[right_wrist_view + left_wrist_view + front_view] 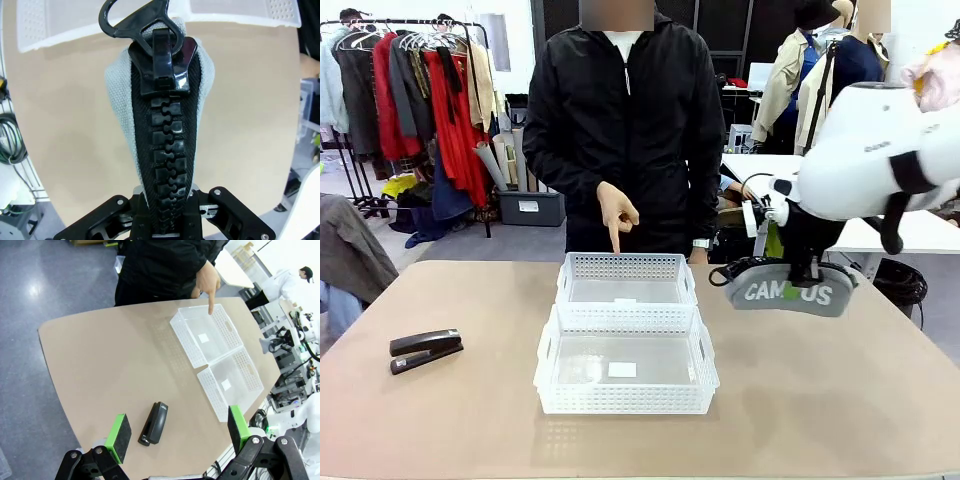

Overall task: Distribute items into two baskets.
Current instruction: Place the picked Pencil pouch into the Organizing basket as instructed by the person.

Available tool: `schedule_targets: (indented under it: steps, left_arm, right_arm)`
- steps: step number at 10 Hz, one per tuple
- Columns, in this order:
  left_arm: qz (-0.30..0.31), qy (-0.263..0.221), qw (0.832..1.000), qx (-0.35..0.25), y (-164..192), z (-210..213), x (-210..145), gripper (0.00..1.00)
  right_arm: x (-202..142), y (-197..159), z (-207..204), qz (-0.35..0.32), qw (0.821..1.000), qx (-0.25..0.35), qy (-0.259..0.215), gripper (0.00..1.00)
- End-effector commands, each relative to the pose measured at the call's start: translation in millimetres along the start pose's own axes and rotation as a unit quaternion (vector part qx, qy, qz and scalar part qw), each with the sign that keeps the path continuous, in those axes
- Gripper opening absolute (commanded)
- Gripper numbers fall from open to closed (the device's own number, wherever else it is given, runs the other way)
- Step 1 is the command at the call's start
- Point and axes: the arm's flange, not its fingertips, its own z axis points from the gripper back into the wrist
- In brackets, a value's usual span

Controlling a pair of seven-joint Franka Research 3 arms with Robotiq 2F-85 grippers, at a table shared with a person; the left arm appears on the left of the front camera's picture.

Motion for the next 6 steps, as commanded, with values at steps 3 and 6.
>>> schedule_targets:
  steps: [3,6]
  left_arm:
    - [-0.001,-0.002,1.000,-0.001,-1.6,1.6,-0.5,1.00]
    - [-0.001,-0.002,1.000,-0.001,-1.6,1.6,-0.5,1.00]
  right_arm:
    - [26.0,-41.3,-3.0,0.004,1.000,-0.004,-0.024,0.00]
    - [54.0,-46.3,5.8,0.014,1.000,-0.008,-0.017,0.00]
